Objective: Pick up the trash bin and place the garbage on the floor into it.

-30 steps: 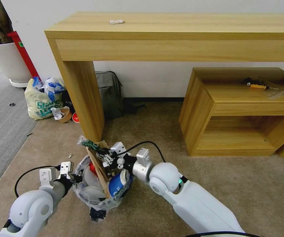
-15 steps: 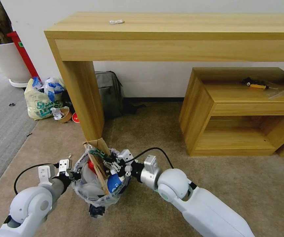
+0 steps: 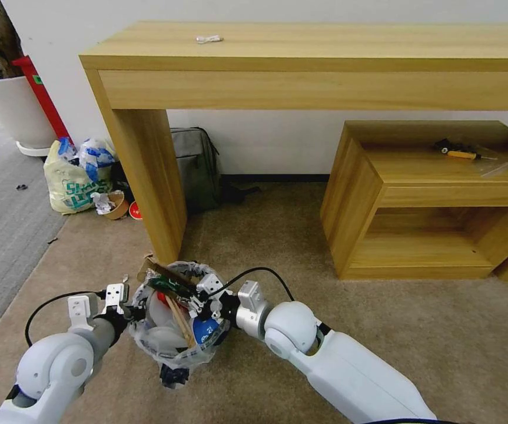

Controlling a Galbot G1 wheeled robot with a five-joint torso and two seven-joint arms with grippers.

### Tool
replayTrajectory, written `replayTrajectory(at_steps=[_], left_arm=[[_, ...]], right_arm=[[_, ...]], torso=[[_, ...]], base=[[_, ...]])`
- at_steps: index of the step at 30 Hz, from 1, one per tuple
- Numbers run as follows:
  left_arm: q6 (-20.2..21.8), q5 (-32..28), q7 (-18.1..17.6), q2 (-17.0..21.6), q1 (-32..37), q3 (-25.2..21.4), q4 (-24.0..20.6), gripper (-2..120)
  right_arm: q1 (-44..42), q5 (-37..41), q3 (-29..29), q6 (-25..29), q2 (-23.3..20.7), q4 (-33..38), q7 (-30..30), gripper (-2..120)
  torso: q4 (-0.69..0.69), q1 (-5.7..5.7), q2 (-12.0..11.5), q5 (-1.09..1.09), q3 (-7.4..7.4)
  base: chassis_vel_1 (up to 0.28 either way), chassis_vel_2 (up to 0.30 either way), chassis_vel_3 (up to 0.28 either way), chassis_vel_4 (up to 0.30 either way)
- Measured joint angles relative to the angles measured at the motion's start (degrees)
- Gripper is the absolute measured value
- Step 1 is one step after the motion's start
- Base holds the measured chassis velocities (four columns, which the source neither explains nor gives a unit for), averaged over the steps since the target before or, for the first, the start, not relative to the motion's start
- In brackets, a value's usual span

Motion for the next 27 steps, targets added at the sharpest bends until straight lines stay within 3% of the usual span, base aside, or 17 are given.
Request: replayTrajectory(at_steps=[7, 13, 19, 20, 27], left_arm=[[0.00, -0.07, 0.02, -0.06, -0.14, -0.01, -0.20, 0], [0.00, -0.16, 0.05, -0.09, 0.07, -0.51, -0.23, 0], [0.00, -0.12, 0.07, -0.43, 0.06, -0.51, -0.07, 0], [0.00, -0.01, 0.07, -0.61, 0.00, -0.46, 0.12, 0], [0.00, 0.35, 0.17, -1.01, 0.05, -0.49, 0.58, 0]], right_arm=[[0.77, -1.54, 0.06, -0.47, 0.51, -0.76, 1.42, 9], [0.04, -1.69, 0.20, -0.34, -0.58, 0.87, 3.29, 34], [-0.20, -1.45, 0.41, 0.03, -0.93, 1.83, 4.49, 47], [-0.20, -1.10, 0.68, 0.27, -0.81, 2.31, 5.03, 55], [0.69, 1.09, 1.22, 0.41, -0.57, 3.72, 6.28, 80]], torso=[[0.01, 0.00, 0.00, 0.00, 0.00], [0.00, 0.00, -0.01, 0.00, 0.00], [0.00, 0.00, 0.00, 0.00, 0.00], [0.00, 0.00, 0.00, 0.00, 0.00], [0.01, 0.00, 0.00, 0.00, 0.00]], base=[[0.000, 0.000, 0.000, 0.000], [0.000, 0.000, 0.000, 0.000], [0.000, 0.000, 0.000, 0.000], [0.000, 0.000, 0.000, 0.000], [0.000, 0.000, 0.000, 0.000]])
